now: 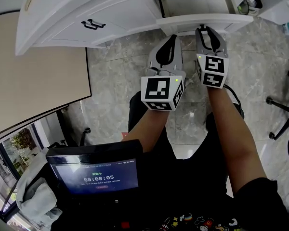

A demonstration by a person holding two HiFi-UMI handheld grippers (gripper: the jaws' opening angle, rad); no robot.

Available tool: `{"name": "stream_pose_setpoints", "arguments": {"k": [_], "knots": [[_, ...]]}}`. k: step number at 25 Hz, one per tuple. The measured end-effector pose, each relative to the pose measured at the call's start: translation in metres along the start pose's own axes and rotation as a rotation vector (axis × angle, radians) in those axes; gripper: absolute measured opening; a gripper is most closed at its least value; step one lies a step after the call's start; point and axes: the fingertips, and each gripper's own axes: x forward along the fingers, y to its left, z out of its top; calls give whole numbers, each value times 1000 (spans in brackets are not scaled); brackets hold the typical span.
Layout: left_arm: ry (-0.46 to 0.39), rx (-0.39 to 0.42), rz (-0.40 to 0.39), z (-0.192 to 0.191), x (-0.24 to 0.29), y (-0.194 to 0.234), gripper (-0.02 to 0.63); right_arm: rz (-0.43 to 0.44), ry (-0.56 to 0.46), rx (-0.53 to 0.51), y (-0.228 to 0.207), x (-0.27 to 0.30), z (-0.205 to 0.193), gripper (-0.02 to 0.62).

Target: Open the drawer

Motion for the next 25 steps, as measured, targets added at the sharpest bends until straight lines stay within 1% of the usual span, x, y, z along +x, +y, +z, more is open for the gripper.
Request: {"name": "stream_pose_setpoints", "arguments": {"k": [6, 19, 25], "knots": [[2, 1, -9, 7, -3, -1, 2, -12, 17, 14, 1, -5, -2, 144], [21, -2, -33, 3, 4, -3, 0, -18, 28, 19, 2, -8, -3, 144], [29, -8, -40, 6, 5, -7, 2, -32, 24, 23, 1, -11, -3, 157]]}}
